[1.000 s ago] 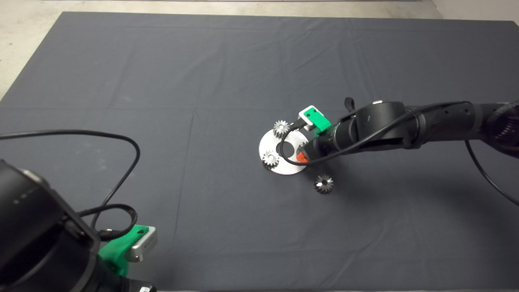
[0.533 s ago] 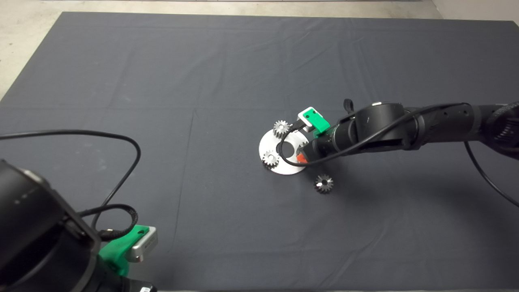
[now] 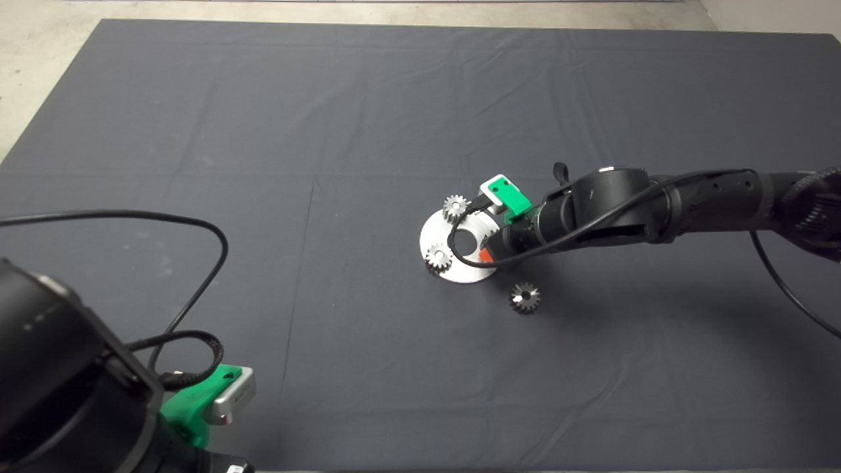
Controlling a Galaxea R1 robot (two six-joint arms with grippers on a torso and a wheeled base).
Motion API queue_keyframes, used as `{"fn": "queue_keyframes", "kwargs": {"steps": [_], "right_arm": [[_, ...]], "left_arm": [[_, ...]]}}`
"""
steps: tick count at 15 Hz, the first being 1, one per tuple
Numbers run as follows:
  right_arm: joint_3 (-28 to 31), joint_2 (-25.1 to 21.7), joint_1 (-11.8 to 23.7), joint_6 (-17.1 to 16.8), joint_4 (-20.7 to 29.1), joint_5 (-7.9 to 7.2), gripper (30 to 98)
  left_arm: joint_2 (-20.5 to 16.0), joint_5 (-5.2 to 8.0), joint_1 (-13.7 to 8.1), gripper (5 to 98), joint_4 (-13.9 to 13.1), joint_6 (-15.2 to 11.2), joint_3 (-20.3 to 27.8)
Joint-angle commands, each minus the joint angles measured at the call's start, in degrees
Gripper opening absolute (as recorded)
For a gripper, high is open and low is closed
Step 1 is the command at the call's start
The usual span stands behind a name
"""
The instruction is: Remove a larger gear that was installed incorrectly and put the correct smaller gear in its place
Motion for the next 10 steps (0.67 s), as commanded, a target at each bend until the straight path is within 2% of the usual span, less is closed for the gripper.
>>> {"fn": "queue_keyframes", "kwargs": {"steps": [1, 3, 10], "right_arm": [[-0.02, 0.06, 0.88, 0.37, -1.6, 0.78, 56.2], [-0.02, 0.15, 0.88, 0.37, -1.6, 1.78, 52.5], [-0.37, 0.32, 0.93, 0.1, -1.6, 1.74, 51.5]], "left_arm": [[-0.03, 0.16, -0.89, 98.2, -0.94, -0.4, 0.98], [-0.03, 0.14, -0.8, 98.2, -0.94, -0.4, 0.98], [-0.03, 0.18, -0.8, 98.2, -0.94, -0.4, 0.98]]}}
